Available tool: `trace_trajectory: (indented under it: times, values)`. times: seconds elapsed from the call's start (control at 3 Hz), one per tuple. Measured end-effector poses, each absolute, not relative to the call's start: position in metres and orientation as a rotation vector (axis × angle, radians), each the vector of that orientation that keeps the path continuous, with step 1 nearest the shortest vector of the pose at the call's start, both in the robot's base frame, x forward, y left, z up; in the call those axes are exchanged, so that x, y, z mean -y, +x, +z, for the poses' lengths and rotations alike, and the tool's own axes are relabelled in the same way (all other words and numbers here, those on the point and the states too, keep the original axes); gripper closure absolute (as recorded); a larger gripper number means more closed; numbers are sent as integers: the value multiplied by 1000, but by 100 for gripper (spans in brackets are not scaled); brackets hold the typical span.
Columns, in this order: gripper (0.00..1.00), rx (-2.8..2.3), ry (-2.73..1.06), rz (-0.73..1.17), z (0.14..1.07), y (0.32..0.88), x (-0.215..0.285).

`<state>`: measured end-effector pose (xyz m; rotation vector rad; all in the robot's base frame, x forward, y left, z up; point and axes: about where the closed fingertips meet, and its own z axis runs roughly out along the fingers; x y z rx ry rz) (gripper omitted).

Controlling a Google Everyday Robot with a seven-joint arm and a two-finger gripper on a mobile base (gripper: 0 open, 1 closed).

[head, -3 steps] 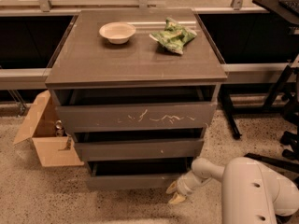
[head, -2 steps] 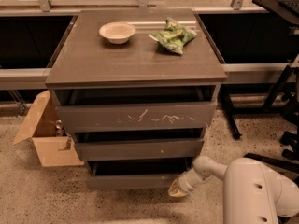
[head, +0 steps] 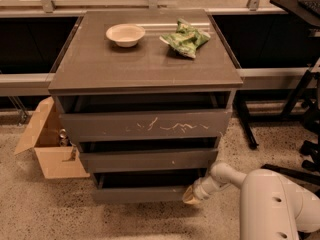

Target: Close bottom drawer

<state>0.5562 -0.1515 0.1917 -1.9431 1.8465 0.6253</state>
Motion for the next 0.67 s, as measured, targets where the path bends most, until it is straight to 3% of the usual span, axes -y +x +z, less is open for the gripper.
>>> trace_trajectory:
  times: [0.33,0.67]
  values:
    - [22,-1861,-1905,606,198,556,166]
    - [0,-1864,-1862,598,206,542,185]
